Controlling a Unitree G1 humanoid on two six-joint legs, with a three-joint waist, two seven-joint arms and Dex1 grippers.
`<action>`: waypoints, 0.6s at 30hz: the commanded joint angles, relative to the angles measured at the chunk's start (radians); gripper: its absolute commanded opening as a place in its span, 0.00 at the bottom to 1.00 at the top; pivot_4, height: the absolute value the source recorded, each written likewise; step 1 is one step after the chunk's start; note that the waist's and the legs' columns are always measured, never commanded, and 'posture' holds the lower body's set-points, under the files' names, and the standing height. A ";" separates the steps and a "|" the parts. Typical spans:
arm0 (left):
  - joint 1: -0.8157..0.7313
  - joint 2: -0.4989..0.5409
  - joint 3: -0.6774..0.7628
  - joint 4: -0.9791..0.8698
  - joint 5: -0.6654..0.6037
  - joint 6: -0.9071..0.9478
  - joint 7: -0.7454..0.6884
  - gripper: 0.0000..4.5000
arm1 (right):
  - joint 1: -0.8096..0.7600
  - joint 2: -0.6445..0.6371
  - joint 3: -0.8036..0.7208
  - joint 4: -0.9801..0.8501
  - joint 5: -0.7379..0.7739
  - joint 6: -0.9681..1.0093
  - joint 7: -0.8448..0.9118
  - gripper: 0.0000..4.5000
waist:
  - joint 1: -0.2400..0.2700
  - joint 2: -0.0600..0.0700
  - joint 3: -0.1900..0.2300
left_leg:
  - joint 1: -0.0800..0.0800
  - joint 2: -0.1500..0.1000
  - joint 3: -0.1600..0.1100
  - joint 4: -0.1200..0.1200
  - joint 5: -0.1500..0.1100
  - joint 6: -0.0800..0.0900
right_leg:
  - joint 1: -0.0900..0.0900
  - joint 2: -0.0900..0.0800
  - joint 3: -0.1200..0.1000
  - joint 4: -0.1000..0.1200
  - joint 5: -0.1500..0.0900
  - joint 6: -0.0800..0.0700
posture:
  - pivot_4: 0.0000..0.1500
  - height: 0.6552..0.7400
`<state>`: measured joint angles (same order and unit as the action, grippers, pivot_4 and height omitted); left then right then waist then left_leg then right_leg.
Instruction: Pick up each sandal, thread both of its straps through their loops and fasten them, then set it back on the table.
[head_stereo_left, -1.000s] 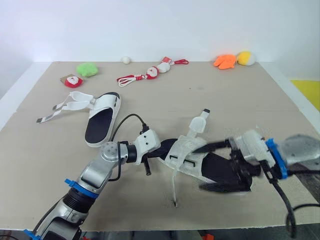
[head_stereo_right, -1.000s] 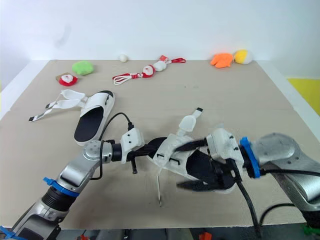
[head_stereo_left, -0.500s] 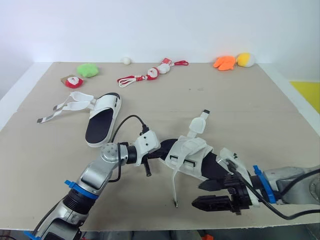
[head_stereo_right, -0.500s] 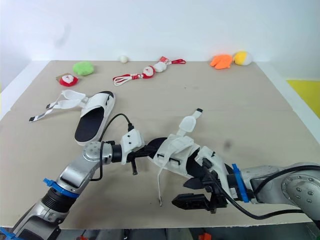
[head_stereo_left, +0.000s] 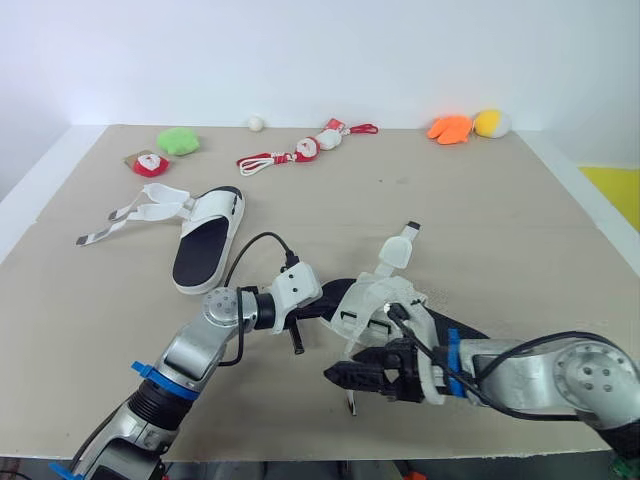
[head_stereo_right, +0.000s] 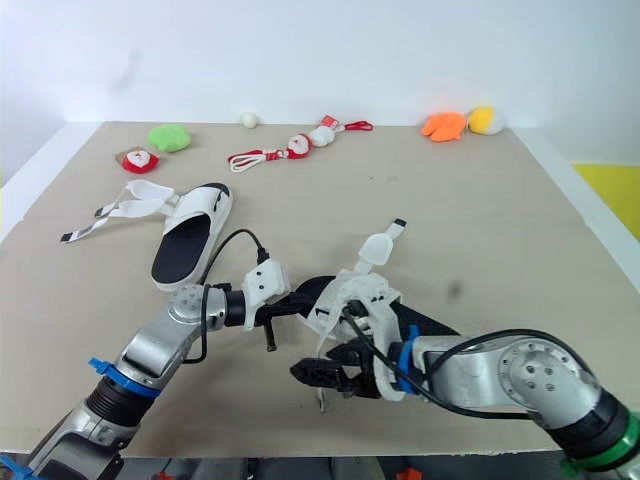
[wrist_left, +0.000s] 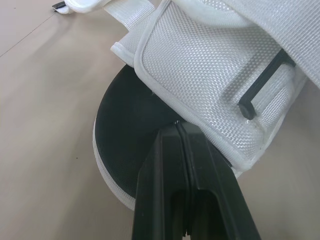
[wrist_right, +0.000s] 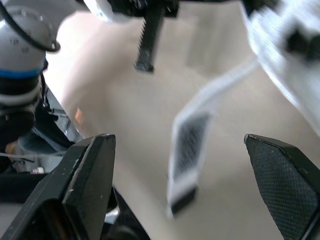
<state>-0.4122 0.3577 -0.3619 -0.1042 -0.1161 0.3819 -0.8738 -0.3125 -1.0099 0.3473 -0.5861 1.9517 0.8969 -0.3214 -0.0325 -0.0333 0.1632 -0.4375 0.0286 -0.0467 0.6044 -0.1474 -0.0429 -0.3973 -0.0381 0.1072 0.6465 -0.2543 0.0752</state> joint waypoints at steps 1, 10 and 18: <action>0.042 0.004 -0.071 0.035 0.023 0.046 -0.016 0.00 | -0.022 0.018 0.000 0.003 0.021 -0.016 -0.072 0.98 | 0.000 -0.001 -0.001 | 0.000 0.000 0.000 0.000 0.000 0.000 | 0.000 0.000 0.000 0.000 0.000 0.000 | 1.00 1.00; 0.047 0.005 -0.067 0.028 0.022 0.053 -0.012 0.00 | -0.038 0.022 -0.012 0.048 0.021 0.032 -0.096 0.42 | 0.000 0.001 -0.002 | 0.000 0.000 0.000 0.000 0.000 0.000 | 0.000 0.000 0.000 0.000 0.000 -0.001 | 1.00 1.00; 0.040 0.003 -0.065 0.039 0.024 0.046 -0.012 0.00 | -0.037 -0.030 -0.071 0.065 0.021 0.083 0.045 0.01 | 0.000 0.001 -0.004 | 0.000 0.000 0.000 0.000 0.000 0.000 | 0.000 0.000 0.000 0.000 0.000 -0.001 | 1.00 1.00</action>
<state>-0.4077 0.3562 -0.3618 -0.1071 -0.1161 0.3922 -0.8703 -0.3338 -1.0148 0.3393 -0.5170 1.9579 0.9666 -0.3487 -0.0325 -0.0319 0.1588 -0.4373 0.0290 -0.0464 0.6044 -0.1475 -0.0426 -0.3972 -0.0380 0.1076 0.6465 -0.2542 0.0741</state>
